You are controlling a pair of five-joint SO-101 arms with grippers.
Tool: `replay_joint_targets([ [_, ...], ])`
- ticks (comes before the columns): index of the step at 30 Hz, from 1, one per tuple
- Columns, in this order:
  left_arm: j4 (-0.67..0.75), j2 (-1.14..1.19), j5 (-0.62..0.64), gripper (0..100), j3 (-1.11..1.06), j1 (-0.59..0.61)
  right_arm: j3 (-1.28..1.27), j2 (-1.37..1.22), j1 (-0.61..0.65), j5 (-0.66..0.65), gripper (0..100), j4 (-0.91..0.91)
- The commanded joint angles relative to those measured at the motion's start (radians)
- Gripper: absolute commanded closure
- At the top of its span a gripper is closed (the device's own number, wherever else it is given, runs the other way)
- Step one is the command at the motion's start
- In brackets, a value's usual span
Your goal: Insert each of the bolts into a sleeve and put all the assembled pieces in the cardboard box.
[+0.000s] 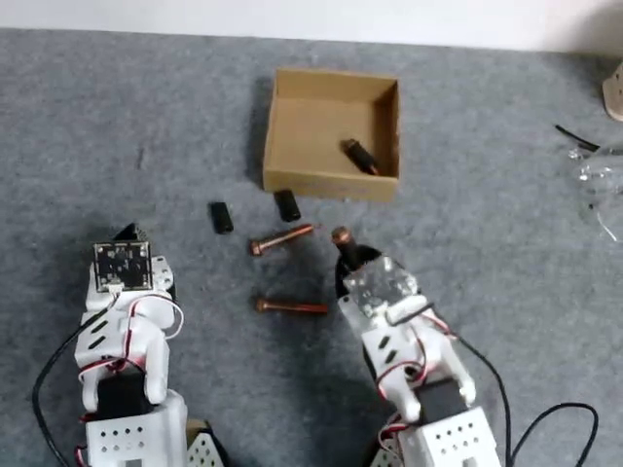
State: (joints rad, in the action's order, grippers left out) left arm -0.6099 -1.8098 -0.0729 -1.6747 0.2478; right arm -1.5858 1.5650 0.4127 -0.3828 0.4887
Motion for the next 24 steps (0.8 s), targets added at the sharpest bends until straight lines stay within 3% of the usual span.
replay_joint_targets([
  [1,0.003,-0.005,-0.006,99,-0.019,0.008,0.266,-0.331,-0.016,-0.012,98.8,-0.084],
  [6,0.003,-0.005,-0.006,99,-0.021,0.008,0.7,-0.881,-0.039,-0.011,98.8,-0.136],
  [10,0.003,-0.005,-0.006,99,-0.021,0.007,1.093,-1.274,-0.114,0.094,98.8,-0.102],
  [15,0.003,-0.005,-0.006,99,-0.021,-0.004,1.646,-1.682,-0.17,0.157,98.8,0.156],
  [24,0.003,-0.004,-0.006,99,-0.021,-0.004,2.476,-2.246,-0.176,0.158,98.8,0.575],
])
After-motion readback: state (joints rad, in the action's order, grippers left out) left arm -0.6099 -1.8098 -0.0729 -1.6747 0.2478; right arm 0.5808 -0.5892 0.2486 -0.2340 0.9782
